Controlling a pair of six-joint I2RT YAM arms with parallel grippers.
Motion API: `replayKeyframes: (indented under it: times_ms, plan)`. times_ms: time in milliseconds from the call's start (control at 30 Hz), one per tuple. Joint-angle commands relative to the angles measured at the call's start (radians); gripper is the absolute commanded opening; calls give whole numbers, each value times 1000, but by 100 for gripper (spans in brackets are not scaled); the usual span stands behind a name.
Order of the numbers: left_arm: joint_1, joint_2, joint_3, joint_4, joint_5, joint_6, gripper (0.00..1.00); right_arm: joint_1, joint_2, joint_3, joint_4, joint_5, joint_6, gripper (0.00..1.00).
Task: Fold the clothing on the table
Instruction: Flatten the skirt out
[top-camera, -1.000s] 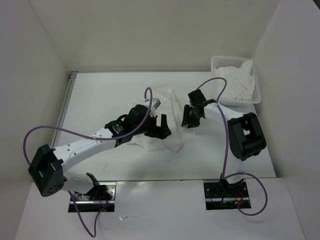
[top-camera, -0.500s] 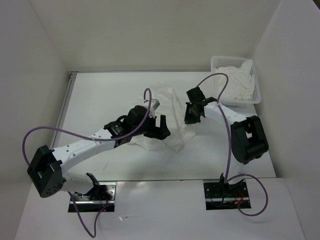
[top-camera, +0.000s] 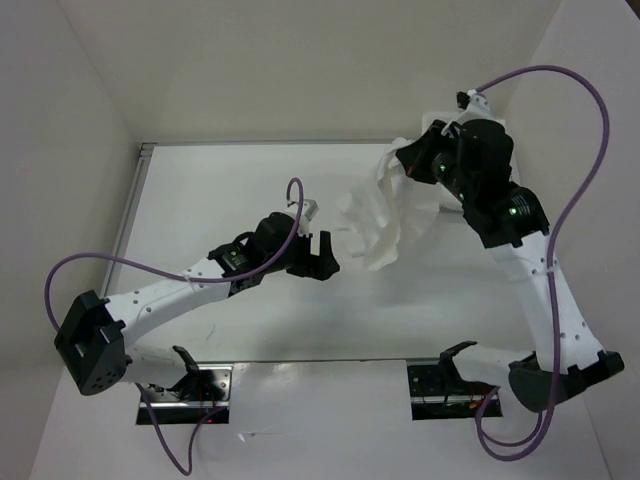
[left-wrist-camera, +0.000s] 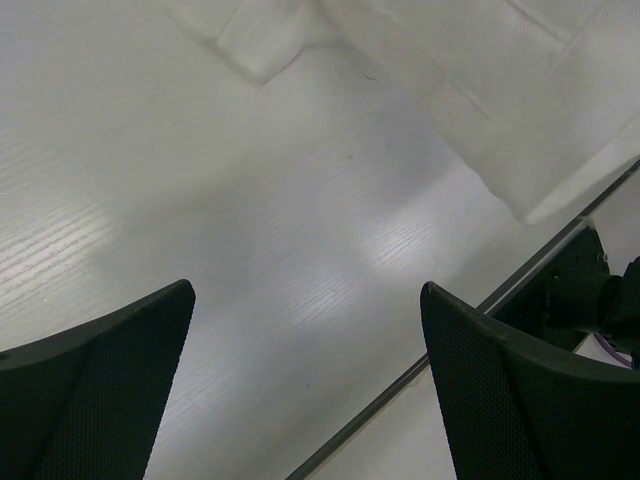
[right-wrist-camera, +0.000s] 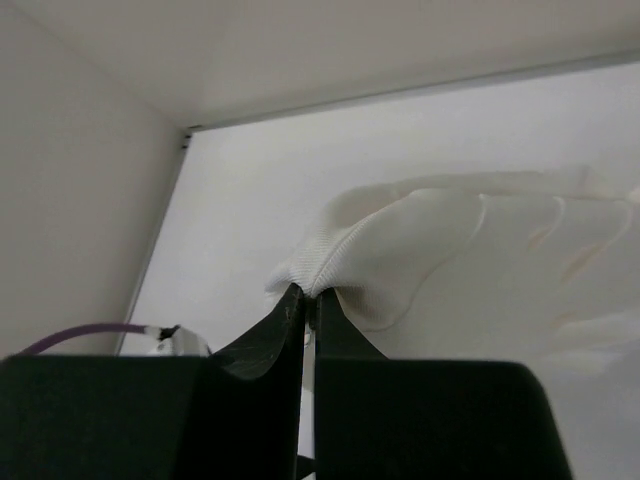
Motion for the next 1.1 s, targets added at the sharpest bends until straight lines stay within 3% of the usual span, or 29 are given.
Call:
replayKeyframes:
  times_ms: [0, 67, 267, 367, 467, 600, 800, 1067]
  plan:
    - [-1, -38, -3, 35, 0, 0, 100, 15, -79, 29, 127, -82, -26, 0]
    - [-1, -38, -12, 35, 0, 0, 100, 15, -106, 8, 174, -63, -27, 0]
    - [-1, -38, -12, 35, 0, 0, 100, 15, -51, 23, 85, 54, -3, 0]
    - [-1, -61, -12, 49, 34, -34, 100, 15, -51, 12, 97, 7, -24, 0]
    - [8, -130, -71, 148, 97, -127, 100, 15, -22, 12, 86, 57, -15, 0]
    - [100, -130, -82, 238, 227, -200, 100, 15, 10, 12, 86, 88, -15, 0]
    - [196, -58, -71, 326, 419, -276, 100, 15, 120, 50, 86, -4, -13, 0]
    - [270, -194, -81, 224, 365, -232, 100, 15, 430, 320, 195, -205, -46, 0]
